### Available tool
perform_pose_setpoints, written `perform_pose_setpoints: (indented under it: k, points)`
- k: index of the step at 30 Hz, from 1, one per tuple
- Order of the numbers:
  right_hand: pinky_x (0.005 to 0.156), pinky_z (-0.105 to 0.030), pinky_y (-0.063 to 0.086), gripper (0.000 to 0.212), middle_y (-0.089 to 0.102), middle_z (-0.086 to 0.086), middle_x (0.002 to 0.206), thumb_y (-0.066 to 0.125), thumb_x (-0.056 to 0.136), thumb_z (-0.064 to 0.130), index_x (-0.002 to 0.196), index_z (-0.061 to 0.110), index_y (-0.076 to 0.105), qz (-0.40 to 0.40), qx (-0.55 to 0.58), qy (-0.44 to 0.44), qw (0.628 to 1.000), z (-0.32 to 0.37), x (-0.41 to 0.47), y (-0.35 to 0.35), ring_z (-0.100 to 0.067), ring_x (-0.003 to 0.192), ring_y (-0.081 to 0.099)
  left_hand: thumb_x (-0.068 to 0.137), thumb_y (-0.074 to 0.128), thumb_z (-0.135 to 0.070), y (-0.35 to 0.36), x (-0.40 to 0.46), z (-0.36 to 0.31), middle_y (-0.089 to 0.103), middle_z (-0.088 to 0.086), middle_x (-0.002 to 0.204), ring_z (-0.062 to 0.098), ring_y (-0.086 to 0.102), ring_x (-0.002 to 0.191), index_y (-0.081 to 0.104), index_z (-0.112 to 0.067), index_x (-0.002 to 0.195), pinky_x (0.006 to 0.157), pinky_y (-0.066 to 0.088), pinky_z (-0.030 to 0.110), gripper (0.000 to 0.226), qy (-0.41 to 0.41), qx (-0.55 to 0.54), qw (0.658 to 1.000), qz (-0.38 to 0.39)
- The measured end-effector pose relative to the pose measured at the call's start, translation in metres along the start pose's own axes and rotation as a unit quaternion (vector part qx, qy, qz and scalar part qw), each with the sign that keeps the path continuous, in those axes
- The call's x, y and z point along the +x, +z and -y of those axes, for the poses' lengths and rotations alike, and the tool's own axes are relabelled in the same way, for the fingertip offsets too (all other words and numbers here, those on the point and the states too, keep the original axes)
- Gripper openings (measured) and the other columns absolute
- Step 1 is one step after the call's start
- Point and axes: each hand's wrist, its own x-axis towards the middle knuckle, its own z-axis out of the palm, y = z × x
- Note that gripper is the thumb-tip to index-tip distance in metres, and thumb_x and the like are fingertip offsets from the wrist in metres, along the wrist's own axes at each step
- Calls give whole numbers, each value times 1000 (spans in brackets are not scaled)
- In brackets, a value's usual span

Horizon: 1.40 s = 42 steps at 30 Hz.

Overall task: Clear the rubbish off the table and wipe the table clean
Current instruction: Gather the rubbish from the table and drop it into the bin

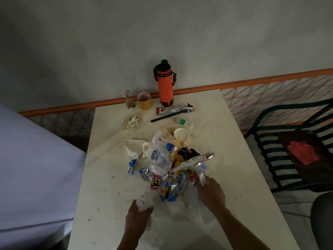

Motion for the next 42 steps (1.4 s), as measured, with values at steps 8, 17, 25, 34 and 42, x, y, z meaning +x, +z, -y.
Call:
perform_pose_setpoints:
  k: [8,17,25,34,42]
  points:
    - [53,-26,44,11,65,1,74,55,92,19,103,18,55,-50,210,57,975,-9,-18,-21,-17,62,64,48,74,-51,7,2,11,76,0,84,29,73,82,66,-28,98,79,61,51,55,16,-19,1000,11]
    - [76,-44,58,33,75,-4,80,67,83,47,89,15,73,11,337,58,940,-25,-35,-29,-25,78,72,49,74,-49,5,-19,34,75,-1,87,28,72,85,63,-35,93,83,59,50,47,26,-70,997,-12]
    - [57,-33,46,18,63,-6,51,70,78,13,63,5,65,7,379,44,924,-36,-66,-36,-23,51,59,52,74,-43,5,-71,51,75,-1,85,25,72,81,63,-31,89,85,57,45,41,49,-86,993,-59]
    - [52,-34,45,32,58,-16,53,72,84,9,58,8,53,58,451,14,890,-94,-120,-47,-25,48,57,55,84,-37,40,-152,95,74,1,81,23,72,78,68,-25,93,81,56,42,43,61,-85,991,-88]
    - [48,-28,42,20,47,-7,51,64,80,9,65,11,51,124,481,36,867,-128,-188,-9,-23,45,48,66,82,-33,50,-238,169,75,3,81,20,71,77,73,-14,95,66,52,30,36,11,-109,989,-104]
